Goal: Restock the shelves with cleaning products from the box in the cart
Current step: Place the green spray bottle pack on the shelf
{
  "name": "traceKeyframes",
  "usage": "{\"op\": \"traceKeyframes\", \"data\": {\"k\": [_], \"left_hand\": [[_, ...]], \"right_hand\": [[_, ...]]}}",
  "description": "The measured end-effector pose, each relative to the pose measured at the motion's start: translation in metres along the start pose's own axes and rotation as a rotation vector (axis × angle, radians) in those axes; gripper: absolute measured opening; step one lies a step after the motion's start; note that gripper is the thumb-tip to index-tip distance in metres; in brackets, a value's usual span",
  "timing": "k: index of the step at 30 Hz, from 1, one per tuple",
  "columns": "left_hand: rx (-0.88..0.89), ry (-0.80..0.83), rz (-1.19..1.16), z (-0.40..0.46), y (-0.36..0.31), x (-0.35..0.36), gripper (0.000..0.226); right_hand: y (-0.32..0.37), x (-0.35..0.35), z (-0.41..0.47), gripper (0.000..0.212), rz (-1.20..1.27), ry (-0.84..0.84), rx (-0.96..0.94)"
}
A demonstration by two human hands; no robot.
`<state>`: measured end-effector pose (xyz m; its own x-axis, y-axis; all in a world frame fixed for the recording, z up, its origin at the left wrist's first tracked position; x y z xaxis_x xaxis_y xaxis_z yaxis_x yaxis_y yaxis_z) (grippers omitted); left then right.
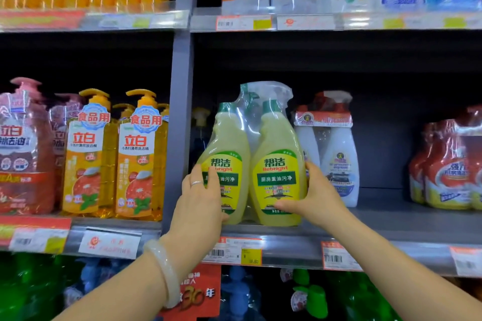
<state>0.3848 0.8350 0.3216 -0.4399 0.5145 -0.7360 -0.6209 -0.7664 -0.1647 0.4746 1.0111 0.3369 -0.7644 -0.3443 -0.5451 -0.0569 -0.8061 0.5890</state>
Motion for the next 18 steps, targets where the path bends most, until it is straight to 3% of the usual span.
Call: {"op": "traceKeyframes", "data": {"k": [5,8,10,14,18], "left_hand": [[-0.001,0.000,-0.084,-0.007,0.006,-0.006,0.082],[0.045,-0.042,-0.115,-0.014,0.017,-0.012,0.068],[0.088,-0.076,-0.121,-0.021,0.026,-0.017,0.062],[0.155,-0.116,-0.028,-0.037,0.059,-0.029,0.050],[0.088,-0.053,0.132,-0.072,0.132,-0.044,0.050]], "right_hand": [[0.009,-0.012,-0.009,0.104,-0.069,0.008,-0.022],[0.029,-0.016,-0.023,0.080,-0.257,-0.151,-0.246],[0.051,-0.008,-0.036,0.066,-0.338,-0.170,-0.423],[0.099,0.040,-0.070,0.053,-0.435,0.050,-0.638],[0.149,0.113,-0.110,0.058,-0.498,0.298,-0.689]]}}
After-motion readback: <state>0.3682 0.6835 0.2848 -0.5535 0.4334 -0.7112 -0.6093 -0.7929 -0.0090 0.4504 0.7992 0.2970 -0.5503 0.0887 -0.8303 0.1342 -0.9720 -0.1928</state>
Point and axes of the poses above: each hand's wrist, its own z-axis towards the middle knuckle, its own x-axis out of the palm, y = z × x, the point moved 1 cm from there along z, towards the middle knuckle, and after that the axes turned 4 degrees about -x, right-handed, at the moved point
